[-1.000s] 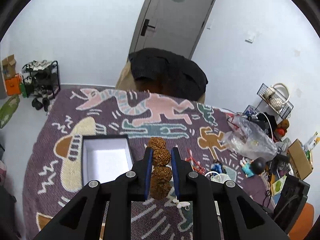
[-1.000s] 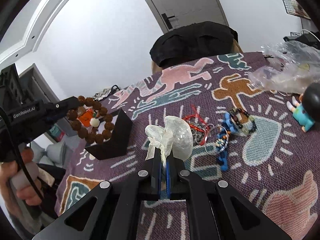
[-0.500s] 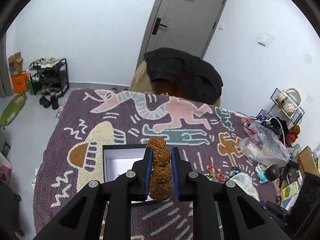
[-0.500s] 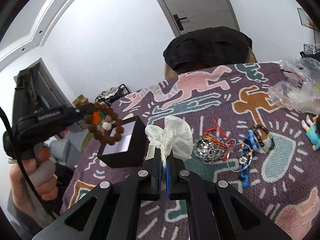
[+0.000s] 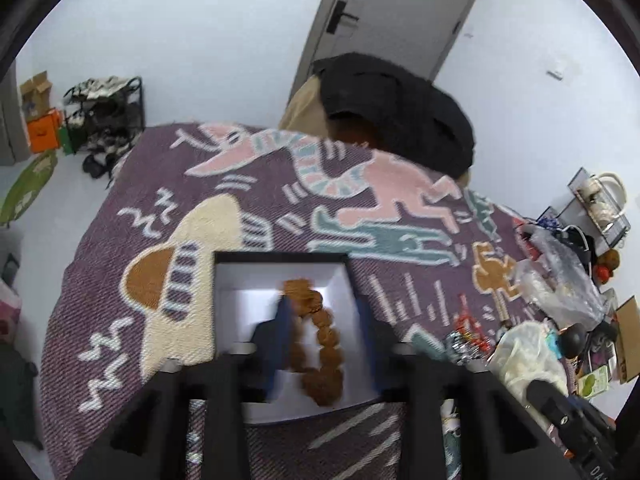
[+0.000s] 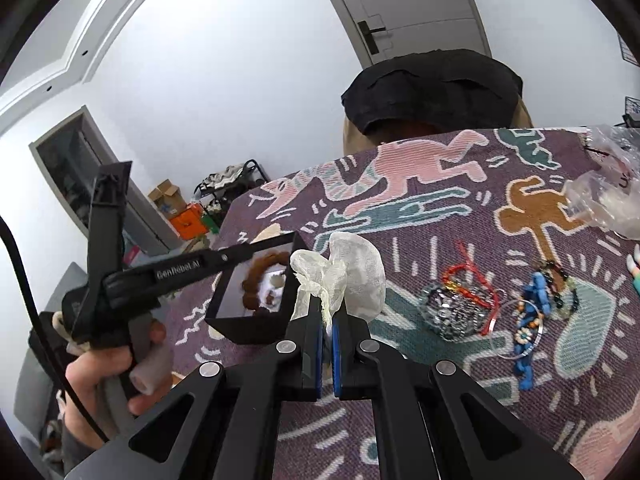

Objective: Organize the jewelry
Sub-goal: 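Lift the brown bead bracelet with the left tool, lower into the black box, open, then lower the white flower onto the bracelet in the box and open the right tool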

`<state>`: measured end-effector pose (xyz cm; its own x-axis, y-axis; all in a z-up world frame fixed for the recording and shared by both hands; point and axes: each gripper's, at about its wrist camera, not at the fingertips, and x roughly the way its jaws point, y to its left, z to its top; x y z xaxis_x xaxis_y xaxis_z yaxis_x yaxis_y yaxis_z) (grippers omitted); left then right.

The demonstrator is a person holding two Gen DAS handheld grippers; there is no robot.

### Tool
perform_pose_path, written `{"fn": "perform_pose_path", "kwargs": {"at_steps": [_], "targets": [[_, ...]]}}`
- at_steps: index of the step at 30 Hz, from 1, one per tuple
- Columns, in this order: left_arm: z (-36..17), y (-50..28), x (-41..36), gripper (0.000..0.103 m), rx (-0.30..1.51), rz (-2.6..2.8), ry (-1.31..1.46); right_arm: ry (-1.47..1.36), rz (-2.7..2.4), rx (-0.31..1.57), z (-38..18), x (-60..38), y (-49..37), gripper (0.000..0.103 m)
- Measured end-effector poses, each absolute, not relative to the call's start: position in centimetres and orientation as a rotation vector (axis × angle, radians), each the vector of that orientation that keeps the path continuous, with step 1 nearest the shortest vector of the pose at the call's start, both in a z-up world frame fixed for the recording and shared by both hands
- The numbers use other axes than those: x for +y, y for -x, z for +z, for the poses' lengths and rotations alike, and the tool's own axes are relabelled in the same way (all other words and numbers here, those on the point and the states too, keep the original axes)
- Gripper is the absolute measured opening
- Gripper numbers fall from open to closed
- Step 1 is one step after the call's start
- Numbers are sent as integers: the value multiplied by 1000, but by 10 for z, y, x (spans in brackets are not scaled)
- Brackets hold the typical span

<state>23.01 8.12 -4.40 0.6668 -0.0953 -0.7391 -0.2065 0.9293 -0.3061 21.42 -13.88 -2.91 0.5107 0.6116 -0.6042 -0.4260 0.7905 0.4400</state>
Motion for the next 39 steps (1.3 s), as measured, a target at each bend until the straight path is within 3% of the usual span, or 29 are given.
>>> {"fn": "perform_pose_path", "kwargs": {"at_steps": [3, 18, 26, 27, 29, 30, 31, 39], "targets": [[-40, -216, 97, 74, 783, 90, 421, -237, 639, 826, -27, -126, -219, 4], [-22, -179, 132, 75, 712, 142, 382, -196, 704, 831, -15, -62, -245, 4], [-10, -161, 139, 94, 650, 165, 339, -192, 758, 818, -13, -29, -257, 5], [-9, -160, 141, 95, 644, 167, 337, -179, 763, 818, -14, -24, -259, 9], [-7, -156, 143, 96, 638, 171, 336, -181, 792, 848, -18, -18, -263, 39], [-7, -156, 144, 96, 637, 172, 336, -193, 802, 852, -18, -20, -263, 60], [-7, -155, 145, 96, 636, 171, 338, -204, 802, 835, -18, -24, -262, 72], [-3, -153, 136, 101, 618, 148, 335, -182, 709, 795, -14, -61, -246, 76]]}}
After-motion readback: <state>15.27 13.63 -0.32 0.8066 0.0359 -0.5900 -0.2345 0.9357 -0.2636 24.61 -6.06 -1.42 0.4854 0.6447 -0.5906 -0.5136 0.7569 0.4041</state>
